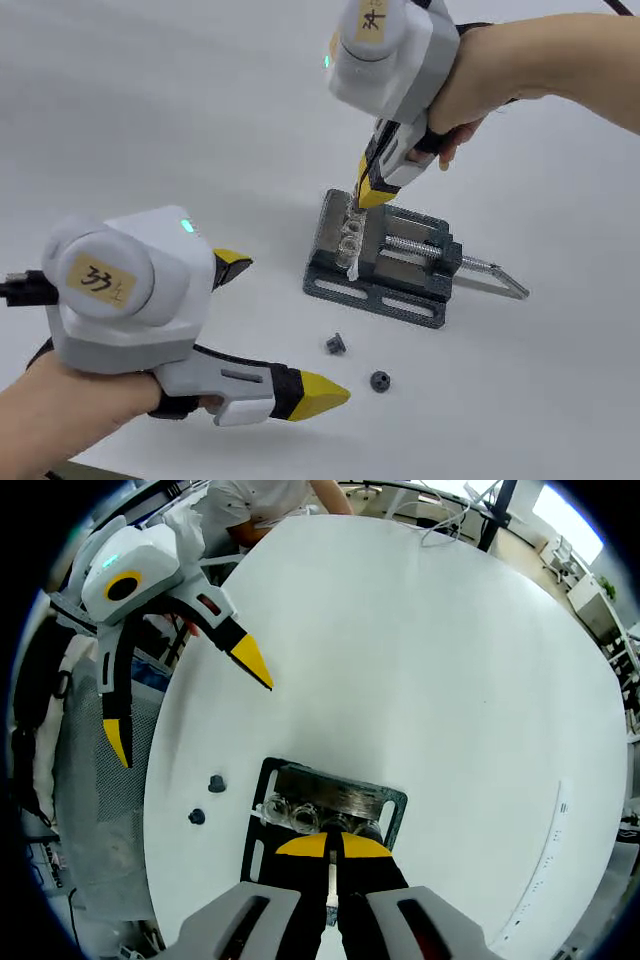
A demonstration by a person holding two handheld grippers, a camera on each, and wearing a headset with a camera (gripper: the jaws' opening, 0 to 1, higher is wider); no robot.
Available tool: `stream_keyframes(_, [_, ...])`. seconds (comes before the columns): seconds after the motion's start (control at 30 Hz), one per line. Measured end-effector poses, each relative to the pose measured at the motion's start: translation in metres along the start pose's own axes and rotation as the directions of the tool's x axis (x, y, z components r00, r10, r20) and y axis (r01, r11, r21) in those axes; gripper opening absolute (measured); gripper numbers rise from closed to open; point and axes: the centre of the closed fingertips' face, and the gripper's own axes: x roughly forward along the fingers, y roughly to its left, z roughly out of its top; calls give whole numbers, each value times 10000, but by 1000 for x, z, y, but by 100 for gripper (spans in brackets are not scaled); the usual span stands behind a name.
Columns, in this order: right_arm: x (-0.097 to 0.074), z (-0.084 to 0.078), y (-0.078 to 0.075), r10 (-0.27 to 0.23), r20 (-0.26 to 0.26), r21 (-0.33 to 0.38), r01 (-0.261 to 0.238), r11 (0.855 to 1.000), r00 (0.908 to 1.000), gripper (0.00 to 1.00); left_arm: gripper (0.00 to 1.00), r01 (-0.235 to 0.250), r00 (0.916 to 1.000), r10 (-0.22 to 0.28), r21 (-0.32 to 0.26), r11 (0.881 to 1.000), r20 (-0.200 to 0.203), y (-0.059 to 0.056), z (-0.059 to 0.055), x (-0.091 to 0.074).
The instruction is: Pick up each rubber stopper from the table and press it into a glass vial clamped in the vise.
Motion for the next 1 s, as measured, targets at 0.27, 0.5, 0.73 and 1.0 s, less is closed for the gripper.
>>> stream_keyframes(0.27, [0,2,-3,60,722,529,-98,9986,9974,0,96,-19,10000,19,-20,10000,38,1,2,1])
stream_keyframes(0.5, [0,5,-2,58,467,578,-85,9983,9989,0,96,1,10000,-1,-28,10000,75,0,5,4])
stream_keyframes(0.73, [1,2,-4,168,156,559,-176,9983,9997,0,96,-49,9999,50,-71,10000,120,1,7,5])
stream_keyframes(1.0, [2,0,-4,314,602,1576,-406,9867,9977,0,96,-141,9998,142,-57,9999,171,2,8,3])
